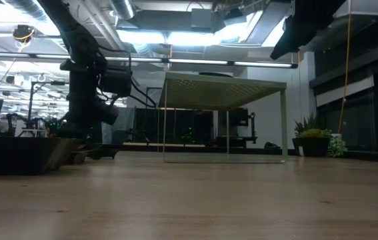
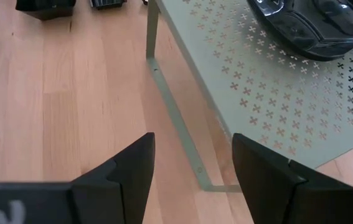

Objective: Pick & Place Mini shaped plates
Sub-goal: Stack the black leaf shaped plate on top of the black leaf shape plates on the shelf

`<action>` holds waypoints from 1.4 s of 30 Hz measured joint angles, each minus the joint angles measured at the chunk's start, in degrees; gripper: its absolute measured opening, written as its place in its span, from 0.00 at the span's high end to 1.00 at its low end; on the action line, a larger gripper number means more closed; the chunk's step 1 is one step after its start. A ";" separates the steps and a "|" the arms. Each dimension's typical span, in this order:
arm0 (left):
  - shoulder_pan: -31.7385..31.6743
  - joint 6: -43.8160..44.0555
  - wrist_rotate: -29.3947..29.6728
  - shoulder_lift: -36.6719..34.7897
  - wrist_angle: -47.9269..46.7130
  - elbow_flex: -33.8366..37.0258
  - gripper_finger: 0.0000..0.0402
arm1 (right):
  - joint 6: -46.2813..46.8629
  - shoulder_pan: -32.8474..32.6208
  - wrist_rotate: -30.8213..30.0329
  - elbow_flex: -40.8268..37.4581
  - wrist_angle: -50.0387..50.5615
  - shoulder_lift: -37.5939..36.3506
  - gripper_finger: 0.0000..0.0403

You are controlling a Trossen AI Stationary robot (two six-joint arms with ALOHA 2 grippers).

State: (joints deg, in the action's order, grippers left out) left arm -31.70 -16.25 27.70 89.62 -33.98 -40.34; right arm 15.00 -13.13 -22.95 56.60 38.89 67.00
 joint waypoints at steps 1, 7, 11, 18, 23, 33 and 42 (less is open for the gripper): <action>0.00 0.00 -0.36 0.00 0.02 0.00 0.91 | 0.00 0.00 -0.01 0.00 0.00 0.00 0.47; 0.23 0.69 -0.25 -0.31 -0.07 -0.07 0.99 | -0.23 0.00 0.01 0.02 0.00 0.00 0.47; 0.76 0.88 -1.37 -2.11 -0.60 0.00 0.99 | -0.20 0.00 0.01 0.02 0.00 0.00 0.47; 0.92 2.21 -3.55 -8.39 -0.72 0.00 0.99 | 1.32 0.00 0.05 0.02 -0.01 0.00 0.47; 0.87 2.21 -3.74 -13.13 -2.21 0.00 0.99 | 1.32 0.00 0.05 0.02 -0.04 0.00 0.47; 0.17 3.99 -6.37 -14.89 -6.52 0.00 0.94 | 1.32 0.00 0.04 0.04 -1.50 0.02 0.47; 0.59 5.01 -7.79 -16.71 -6.89 0.00 0.99 | 1.35 0.00 0.05 0.04 -1.36 0.02 0.47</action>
State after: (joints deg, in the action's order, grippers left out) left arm -31.11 -11.25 19.90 72.91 -40.87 -40.34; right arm 16.35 -13.13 -22.90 56.64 37.54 67.02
